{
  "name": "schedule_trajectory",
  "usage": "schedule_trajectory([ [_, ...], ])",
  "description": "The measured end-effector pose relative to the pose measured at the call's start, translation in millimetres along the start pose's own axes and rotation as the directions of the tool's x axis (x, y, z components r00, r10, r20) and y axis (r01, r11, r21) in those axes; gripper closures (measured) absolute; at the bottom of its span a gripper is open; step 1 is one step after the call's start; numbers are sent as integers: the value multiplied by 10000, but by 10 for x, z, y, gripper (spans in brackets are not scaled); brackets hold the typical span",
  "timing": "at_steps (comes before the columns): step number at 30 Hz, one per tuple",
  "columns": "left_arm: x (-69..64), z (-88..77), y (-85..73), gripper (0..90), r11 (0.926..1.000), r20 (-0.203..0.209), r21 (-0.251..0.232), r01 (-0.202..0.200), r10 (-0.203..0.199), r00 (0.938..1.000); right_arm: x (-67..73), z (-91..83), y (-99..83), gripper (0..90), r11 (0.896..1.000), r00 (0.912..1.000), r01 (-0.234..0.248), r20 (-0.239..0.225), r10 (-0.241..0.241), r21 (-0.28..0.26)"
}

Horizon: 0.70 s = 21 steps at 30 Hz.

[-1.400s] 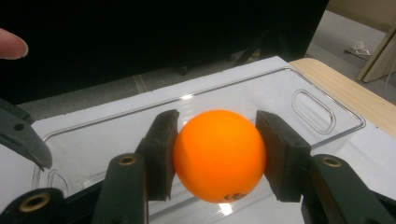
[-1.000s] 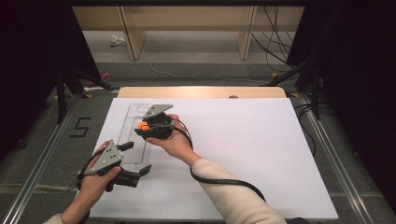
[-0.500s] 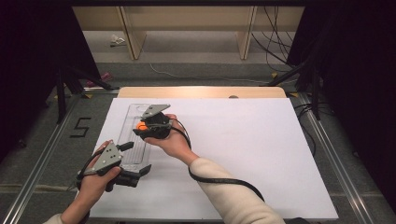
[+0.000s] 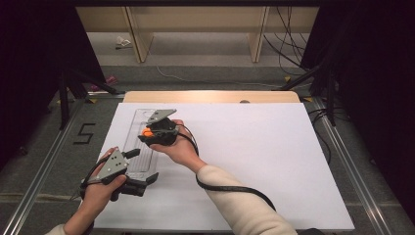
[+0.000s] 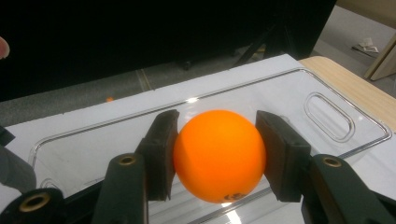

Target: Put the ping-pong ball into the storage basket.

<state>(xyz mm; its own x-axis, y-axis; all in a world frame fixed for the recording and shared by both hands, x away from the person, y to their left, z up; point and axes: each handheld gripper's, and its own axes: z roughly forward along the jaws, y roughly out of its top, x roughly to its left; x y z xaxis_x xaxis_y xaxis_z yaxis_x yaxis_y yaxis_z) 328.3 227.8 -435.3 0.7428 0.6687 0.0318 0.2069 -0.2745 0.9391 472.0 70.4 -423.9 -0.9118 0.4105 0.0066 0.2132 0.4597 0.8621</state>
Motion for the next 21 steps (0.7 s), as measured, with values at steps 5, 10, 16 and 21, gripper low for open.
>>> schedule_trajectory([
  [5, -3, 1, 0, 0, 10000, 6, -4, -1, 1, 10000, -1, 15, 10, 514, 10000, 10000, -4, 13, 4, 14],
  [10, -1, 0, 0, 0, 10000, 4, -5, 2, -2, 10000, -9, 33, 16, 514, 10000, 10000, 29, 11, -29, 57],
  [16, -1, 1, 1, 0, 10000, 9, -4, 2, -2, 10000, -19, 58, 28, 513, 9999, 10000, 51, -8, -51, 144],
  [21, -1, 1, 0, 0, 10000, 3, 5, -5, 5, 10000, -18, 85, 40, 513, 9998, 10000, 77, -14, -77, 187],
])
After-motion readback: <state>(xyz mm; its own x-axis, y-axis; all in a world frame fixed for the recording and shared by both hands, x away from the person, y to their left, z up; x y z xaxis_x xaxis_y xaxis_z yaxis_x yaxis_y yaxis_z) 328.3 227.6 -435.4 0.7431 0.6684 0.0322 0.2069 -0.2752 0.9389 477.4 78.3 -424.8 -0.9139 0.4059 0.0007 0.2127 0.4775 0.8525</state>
